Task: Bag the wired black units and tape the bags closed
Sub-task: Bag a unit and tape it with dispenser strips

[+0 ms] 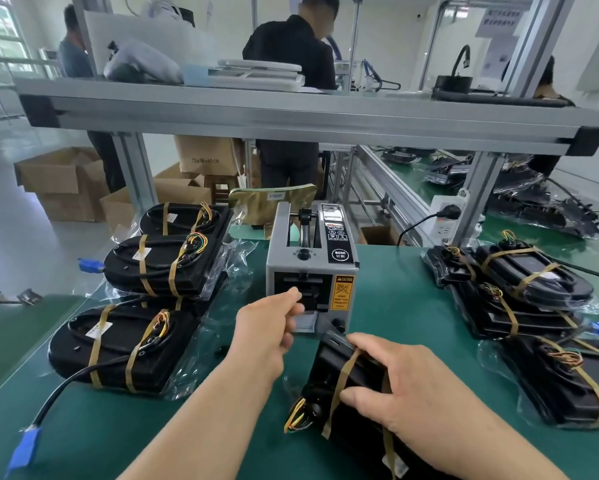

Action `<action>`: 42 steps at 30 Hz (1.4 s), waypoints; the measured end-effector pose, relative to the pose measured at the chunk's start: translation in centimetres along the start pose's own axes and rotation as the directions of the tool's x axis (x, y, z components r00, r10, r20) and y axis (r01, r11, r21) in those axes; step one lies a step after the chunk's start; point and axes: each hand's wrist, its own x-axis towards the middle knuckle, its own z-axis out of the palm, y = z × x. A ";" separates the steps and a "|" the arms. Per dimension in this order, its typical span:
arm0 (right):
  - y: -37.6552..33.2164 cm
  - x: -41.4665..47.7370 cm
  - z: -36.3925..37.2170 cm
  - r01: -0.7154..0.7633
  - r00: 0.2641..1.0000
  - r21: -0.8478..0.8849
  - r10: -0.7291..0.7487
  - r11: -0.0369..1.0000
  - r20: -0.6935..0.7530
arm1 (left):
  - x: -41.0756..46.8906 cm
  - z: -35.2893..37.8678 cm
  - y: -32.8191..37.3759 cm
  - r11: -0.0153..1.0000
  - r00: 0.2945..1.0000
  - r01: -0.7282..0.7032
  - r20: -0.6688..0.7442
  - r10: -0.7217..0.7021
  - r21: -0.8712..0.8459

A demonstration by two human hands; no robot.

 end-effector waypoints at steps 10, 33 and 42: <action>-0.1 0.1 0.1 -0.004 1.000 0.029 0.005 1.000 -0.018 | 1.0 2.2 0.8 0.944 0.964 0.258 -0.004 -0.265 -0.207; -0.6 -0.3 0.6 0.006 0.996 -0.039 -0.009 0.999 -0.093 | -9.3 -1.7 -0.1 0.869 0.910 -0.393 0.264 0.320 0.302; -1.0 -0.7 1.1 0.021 0.994 -0.046 -0.026 0.999 -0.105 | -8.0 -1.3 -0.5 0.848 0.905 -0.413 0.255 0.341 0.333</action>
